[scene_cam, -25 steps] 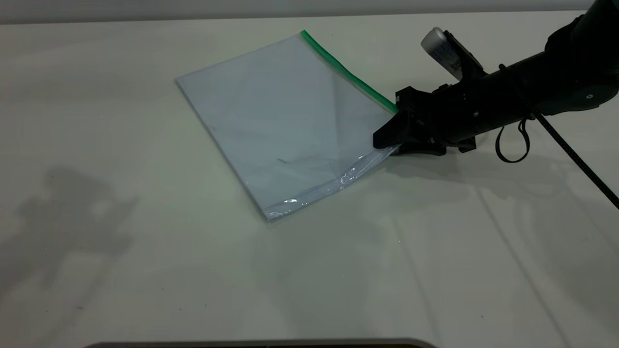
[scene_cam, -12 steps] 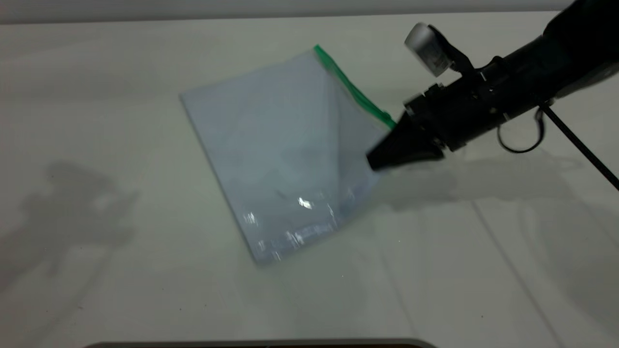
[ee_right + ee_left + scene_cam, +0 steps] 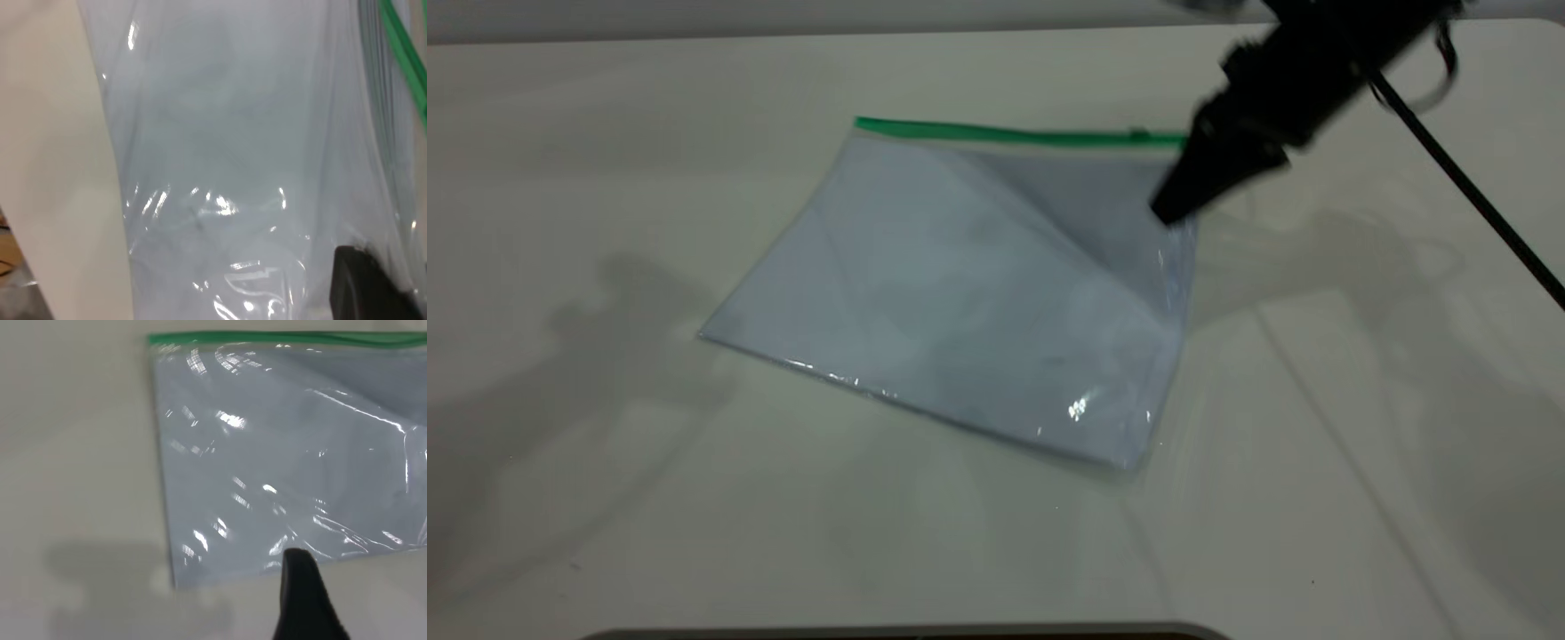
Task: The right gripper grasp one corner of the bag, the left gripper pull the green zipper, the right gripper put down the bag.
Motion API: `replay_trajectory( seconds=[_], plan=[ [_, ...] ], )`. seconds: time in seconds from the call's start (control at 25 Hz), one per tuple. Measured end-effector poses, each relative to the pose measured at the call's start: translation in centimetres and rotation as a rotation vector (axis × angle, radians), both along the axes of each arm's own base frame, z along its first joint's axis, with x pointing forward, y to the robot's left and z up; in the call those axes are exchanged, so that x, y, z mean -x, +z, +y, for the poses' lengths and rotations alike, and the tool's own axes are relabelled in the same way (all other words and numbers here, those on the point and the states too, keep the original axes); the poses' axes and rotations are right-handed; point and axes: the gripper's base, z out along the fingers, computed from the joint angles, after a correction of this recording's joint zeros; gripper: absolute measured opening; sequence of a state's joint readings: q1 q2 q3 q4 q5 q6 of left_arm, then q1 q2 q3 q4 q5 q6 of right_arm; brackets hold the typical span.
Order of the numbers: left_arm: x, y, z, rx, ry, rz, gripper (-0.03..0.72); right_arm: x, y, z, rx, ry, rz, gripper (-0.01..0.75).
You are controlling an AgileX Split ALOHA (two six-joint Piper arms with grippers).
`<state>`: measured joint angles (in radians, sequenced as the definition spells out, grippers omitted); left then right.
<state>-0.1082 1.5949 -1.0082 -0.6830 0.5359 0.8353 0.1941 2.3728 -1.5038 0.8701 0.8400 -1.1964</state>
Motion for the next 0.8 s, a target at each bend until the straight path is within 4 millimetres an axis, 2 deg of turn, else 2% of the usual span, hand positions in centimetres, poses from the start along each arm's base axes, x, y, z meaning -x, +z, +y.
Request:
replay_trajectory(
  seconds=[0.24, 0.4, 0.6, 0.8],
  plan=[
    [-6.0, -2.8, -3.9, -0.048, -0.167, -0.037, 0.497, -0.2, 3.8, 3.1, -0.028, 0.079, -0.093, 0.033],
    [-9.7, -4.3, -7.4, -0.043, -0.306, -0.068, 0.497, 0.1, 4.3, 3.8, -0.034, 0.093, -0.097, 0.033],
    [-12.2, -6.1, -11.9, 0.002, -0.541, -0.05, 0.497, 0.5, 4.3, 4.4, -0.04, 0.11, -0.085, 0.033],
    [-13.0, -7.3, -14.9, 0.025, -0.741, -0.053, 0.497, 0.7, 4.4, 4.5, -0.057, 0.12, -0.066, 0.033]
  ],
)
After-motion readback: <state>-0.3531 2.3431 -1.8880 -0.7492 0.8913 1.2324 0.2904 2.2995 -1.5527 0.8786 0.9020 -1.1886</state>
